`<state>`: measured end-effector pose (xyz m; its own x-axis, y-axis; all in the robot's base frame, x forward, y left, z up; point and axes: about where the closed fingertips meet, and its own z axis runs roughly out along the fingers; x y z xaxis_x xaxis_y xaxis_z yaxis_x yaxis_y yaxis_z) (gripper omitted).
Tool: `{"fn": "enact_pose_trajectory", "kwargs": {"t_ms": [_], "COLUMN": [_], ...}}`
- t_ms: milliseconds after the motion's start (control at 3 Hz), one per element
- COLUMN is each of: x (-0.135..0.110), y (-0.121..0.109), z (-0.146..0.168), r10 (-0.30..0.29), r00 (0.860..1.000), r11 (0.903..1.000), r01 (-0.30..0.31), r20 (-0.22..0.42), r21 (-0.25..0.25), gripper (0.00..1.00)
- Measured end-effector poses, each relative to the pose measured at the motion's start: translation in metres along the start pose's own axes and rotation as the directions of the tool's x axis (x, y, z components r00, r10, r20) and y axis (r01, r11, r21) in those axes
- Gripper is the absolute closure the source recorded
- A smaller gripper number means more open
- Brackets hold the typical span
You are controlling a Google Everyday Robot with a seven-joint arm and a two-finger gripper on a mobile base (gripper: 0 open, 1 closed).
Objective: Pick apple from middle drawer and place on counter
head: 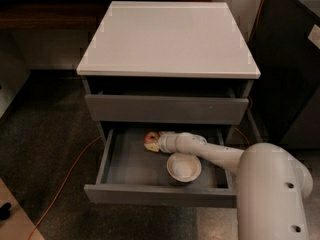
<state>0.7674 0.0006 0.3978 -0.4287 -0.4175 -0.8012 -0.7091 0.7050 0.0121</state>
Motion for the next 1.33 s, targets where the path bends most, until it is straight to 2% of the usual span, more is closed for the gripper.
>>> {"fn": "enact_pose_trajectory", "kwargs": {"t_ms": [333, 667, 1000, 1333], "x": [-0.009, -0.02, -0.038, -0.055], "y": [0.011, 0.029, 0.064, 0.094], "z": [-0.022, -0.055, -0.106, -0.149], "r10": [-0.016, -0.025, -0.044, -0.074], "r00": [1.0, 1.0, 0.999, 0.997], "r11": [0.9996, 0.9987, 0.9951, 0.9874], "r01": [0.017, 0.026, 0.044, 0.07], "r20": [0.017, 0.017, -0.005, -0.02], "r21": [-0.021, -0.044, -0.089, -0.142], "gripper": [0.85, 1.0, 1.0, 1.0]}}
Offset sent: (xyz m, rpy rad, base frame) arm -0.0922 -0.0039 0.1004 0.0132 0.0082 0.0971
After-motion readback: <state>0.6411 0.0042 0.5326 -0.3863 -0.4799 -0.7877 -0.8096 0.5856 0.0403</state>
